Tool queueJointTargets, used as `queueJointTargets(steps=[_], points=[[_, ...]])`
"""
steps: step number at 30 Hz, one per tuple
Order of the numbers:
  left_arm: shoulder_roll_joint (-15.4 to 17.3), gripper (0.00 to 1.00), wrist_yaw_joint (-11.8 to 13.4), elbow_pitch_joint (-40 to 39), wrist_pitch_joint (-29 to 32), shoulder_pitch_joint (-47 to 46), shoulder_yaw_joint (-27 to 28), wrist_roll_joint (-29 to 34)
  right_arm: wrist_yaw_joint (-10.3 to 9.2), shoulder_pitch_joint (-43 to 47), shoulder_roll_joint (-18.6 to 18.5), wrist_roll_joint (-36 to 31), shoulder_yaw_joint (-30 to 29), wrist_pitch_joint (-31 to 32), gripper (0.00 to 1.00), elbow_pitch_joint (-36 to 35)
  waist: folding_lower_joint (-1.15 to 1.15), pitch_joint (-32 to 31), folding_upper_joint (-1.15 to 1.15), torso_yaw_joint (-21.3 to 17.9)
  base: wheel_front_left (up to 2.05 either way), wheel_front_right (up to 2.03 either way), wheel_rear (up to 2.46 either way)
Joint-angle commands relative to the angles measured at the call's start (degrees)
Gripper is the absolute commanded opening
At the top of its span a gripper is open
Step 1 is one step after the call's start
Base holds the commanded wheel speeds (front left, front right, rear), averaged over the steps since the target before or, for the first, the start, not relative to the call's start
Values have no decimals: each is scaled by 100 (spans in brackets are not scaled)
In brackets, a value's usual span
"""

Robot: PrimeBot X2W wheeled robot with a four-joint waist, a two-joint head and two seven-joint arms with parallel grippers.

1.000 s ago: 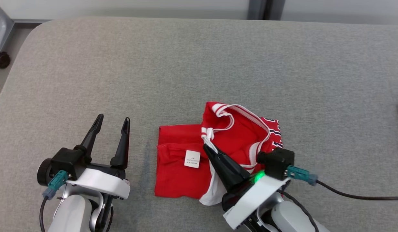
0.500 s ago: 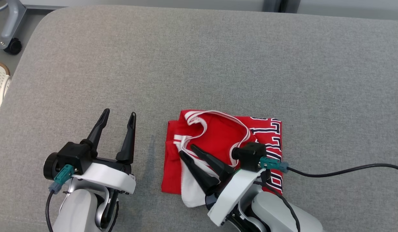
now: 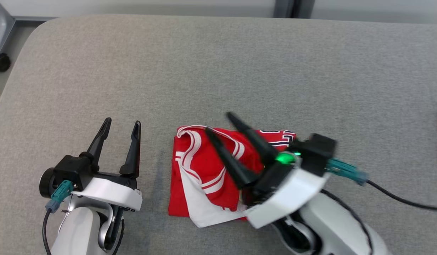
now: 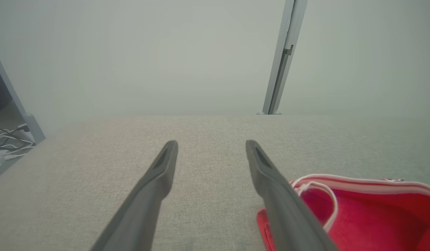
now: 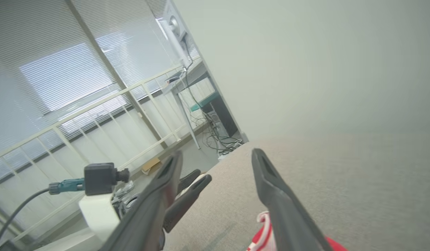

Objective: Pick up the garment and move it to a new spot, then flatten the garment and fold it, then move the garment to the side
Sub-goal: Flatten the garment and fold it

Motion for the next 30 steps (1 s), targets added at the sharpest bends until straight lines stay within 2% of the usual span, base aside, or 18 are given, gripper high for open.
queueJointTargets(steps=[1,8,9,15,21,30], points=[[25,100,-1,-22,-21,22,53,41,4,333,-130,-249,-402,-10,100,-293,0,-70,0,-88,0,0,0],[95,100,27,-79,-20,124,192,77,4,1278,-302,-987,-1968,-11,100,-1128,0,-193,0,-288,0,0,0],[116,100,40,-112,-20,147,218,112,4,1503,-292,-1151,-2394,-11,100,-1244,0,-223,0,-334,0,0,0],[166,100,114,-214,-18,269,286,170,4,2053,-314,-1767,-3460,-11,100,-1264,0,-352,0,-467,0,0,0],[216,100,173,-338,-18,472,356,212,4,2527,-409,-2258,-4137,-12,100,-981,0,-514,0,-560,0,0,0],[280,100,273,-406,-8,815,351,265,4,2950,-475,-2743,-4500,-12,100,-462,0,-764,0,-597,0,0,0]])
